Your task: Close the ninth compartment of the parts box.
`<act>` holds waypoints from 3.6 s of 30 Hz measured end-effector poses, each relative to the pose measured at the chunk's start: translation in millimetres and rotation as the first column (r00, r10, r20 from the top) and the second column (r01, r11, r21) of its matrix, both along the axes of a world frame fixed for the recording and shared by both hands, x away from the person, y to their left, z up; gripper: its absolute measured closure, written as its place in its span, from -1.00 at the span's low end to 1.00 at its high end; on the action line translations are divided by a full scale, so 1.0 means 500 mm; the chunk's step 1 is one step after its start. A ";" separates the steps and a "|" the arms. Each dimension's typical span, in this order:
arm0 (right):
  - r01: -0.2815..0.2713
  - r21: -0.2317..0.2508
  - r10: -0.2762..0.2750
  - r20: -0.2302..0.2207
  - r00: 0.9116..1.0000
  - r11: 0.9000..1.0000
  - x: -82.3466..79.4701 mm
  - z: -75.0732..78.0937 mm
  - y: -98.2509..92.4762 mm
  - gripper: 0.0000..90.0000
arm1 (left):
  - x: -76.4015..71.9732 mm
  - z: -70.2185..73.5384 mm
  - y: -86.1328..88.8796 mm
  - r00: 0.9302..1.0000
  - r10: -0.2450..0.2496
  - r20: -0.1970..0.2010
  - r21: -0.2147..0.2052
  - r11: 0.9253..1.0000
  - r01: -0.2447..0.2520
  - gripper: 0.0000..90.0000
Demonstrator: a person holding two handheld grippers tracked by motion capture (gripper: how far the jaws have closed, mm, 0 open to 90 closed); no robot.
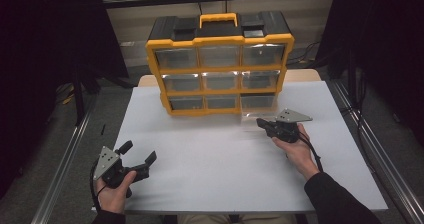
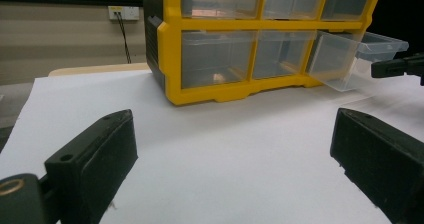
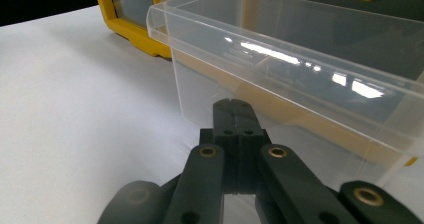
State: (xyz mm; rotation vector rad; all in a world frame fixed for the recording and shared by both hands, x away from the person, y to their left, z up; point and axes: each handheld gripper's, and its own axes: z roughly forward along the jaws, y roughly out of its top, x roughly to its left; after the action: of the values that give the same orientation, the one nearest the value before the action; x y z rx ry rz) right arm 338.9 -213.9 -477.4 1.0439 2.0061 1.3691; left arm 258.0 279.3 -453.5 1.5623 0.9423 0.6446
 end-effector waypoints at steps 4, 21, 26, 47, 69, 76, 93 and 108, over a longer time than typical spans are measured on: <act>0.004 0.004 -0.004 -0.002 1.000 1.000 0.003 0.001 -0.002 1.00 | 0.000 0.000 0.000 1.000 -0.002 -0.001 0.006 1.000 0.002 -0.90; 0.028 0.008 -0.028 0.012 1.000 1.000 0.016 0.000 0.001 1.00 | 0.000 0.000 -0.002 1.000 -0.003 0.004 -0.001 1.000 0.003 -0.90; 0.028 0.014 -0.028 0.011 1.000 1.000 0.019 -0.001 0.002 1.00 | 0.000 0.000 -0.001 1.000 -0.011 0.001 0.014 1.000 0.011 -0.90; 0.065 0.025 -0.066 0.018 0.998 0.998 0.032 -0.004 0.006 1.00 | -0.003 -0.001 -0.001 1.000 -0.003 0.004 0.004 1.000 0.003 -0.90; 0.097 0.026 -0.098 0.019 0.995 0.995 0.047 -0.010 0.009 1.00 | -0.001 0.000 -0.002 1.000 -0.003 0.005 0.011 1.000 0.003 -0.90; 0.105 0.026 -0.106 0.017 0.994 0.994 0.051 -0.012 0.008 1.00 | -0.001 0.000 -0.004 1.000 -0.009 0.005 0.009 1.000 0.009 -0.90; 0.108 0.018 -0.109 0.010 0.994 0.994 0.068 -0.007 0.011 1.00 | 0.000 0.000 0.000 1.000 -0.009 0.004 0.015 1.000 0.009 -0.90; 0.128 0.039 -0.127 -0.007 0.992 0.991 0.076 -0.013 0.006 1.00 | 0.000 0.000 -0.002 1.000 -0.011 0.004 0.013 1.000 0.011 -0.90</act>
State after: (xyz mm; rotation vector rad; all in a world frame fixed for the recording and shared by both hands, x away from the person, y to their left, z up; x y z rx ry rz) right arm 376.8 -211.1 -484.0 1.1726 1.8878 1.3443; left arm 258.2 278.5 -453.7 1.5764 0.9275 0.6474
